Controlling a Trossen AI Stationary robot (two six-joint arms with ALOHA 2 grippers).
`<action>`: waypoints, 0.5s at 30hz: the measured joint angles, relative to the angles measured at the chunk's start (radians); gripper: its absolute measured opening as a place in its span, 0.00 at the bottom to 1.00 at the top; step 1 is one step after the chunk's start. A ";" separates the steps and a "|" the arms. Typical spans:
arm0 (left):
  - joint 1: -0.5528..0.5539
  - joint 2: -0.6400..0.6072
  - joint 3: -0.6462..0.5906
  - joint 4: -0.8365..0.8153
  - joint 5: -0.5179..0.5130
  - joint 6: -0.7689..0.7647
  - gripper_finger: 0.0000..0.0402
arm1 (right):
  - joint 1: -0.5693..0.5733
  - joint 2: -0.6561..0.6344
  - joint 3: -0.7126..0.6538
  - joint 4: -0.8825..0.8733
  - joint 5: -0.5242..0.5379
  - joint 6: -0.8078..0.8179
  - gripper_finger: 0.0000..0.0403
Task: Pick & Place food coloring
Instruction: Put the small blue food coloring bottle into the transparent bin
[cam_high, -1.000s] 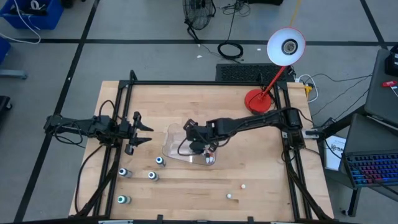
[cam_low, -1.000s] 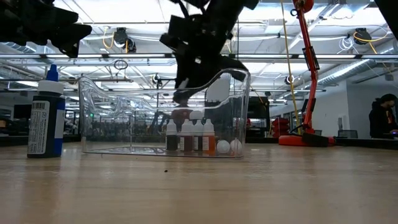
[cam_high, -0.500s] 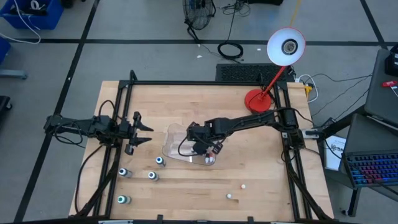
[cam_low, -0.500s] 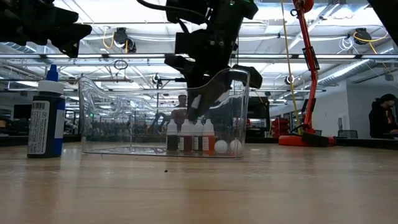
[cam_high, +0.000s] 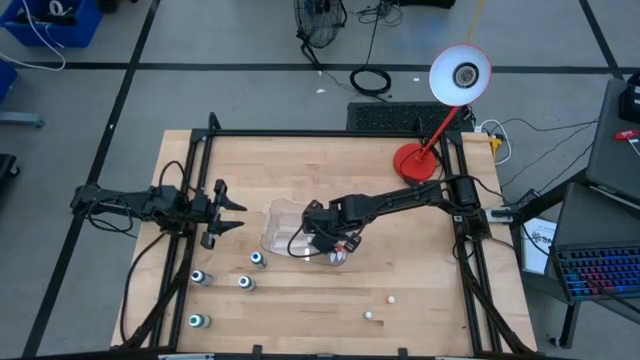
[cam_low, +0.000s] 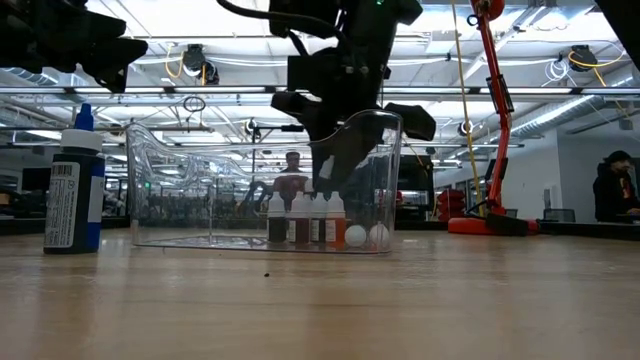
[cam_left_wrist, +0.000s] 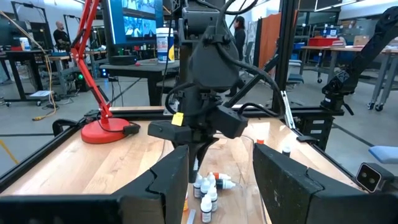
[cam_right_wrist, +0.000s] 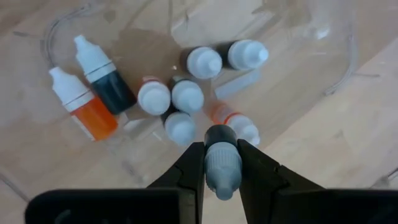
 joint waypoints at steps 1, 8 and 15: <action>0.000 0.000 0.000 0.000 0.000 0.000 0.45 | 0.001 0.000 0.000 -0.005 0.000 0.006 0.14; 0.000 0.000 0.000 0.000 0.000 0.000 0.45 | 0.003 -0.005 0.000 -0.014 -0.003 0.044 0.14; 0.000 0.000 0.000 0.000 0.000 0.000 0.45 | 0.006 -0.006 0.000 -0.072 -0.002 0.090 0.14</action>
